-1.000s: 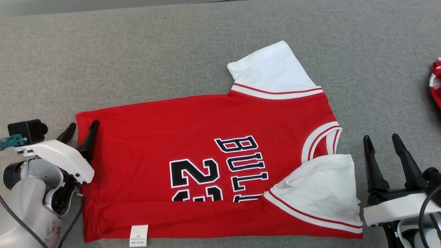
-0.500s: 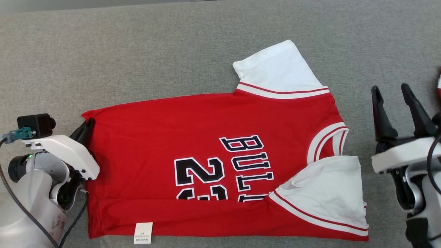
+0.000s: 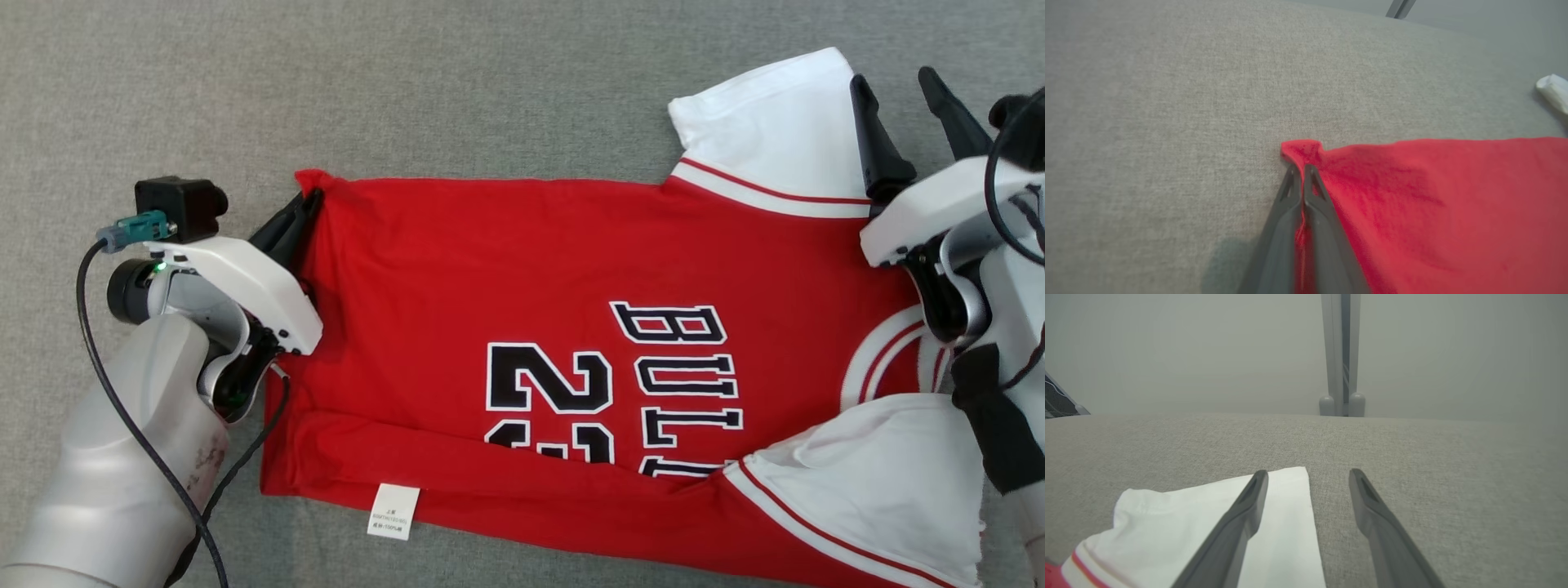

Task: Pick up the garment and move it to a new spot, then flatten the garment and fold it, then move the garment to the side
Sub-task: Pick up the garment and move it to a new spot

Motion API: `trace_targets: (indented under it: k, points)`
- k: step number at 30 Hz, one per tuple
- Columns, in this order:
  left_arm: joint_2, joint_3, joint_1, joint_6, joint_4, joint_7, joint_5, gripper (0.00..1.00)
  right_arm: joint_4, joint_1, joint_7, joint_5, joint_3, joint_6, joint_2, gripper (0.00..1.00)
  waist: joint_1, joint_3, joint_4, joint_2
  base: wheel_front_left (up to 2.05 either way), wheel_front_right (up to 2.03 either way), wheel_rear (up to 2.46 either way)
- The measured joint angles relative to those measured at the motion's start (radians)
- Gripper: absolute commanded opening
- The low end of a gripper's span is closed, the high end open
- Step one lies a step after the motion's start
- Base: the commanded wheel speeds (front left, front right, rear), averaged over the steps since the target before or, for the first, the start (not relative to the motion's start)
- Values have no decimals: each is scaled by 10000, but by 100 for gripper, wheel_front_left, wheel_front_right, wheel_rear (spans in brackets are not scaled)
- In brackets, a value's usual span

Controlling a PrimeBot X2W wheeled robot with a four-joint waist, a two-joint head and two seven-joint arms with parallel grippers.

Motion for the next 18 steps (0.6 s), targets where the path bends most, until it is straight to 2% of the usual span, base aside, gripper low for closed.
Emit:
trace_targets:
  k: [3, 9, 18]
  points:
    - [-190, -439, -441, -13, 65, -259, -180, 0, 976, -1135, 107, 318, 713, 0, -180, 100, 0, 400, 389, 0, 0, 0, 0]
    - [-339, -999, -939, -69, 232, -635, -533, 0, 2115, -2338, 660, 786, 1634, 0, -489, 100, 0, 817, 790, 1, 0, 0, 0]
    - [-209, -1563, -1139, -73, 654, -1106, -1091, 0, 2485, -2785, 1937, 1657, 2755, 4, -838, 100, 0, 726, 668, 0, 0, 0, 0]
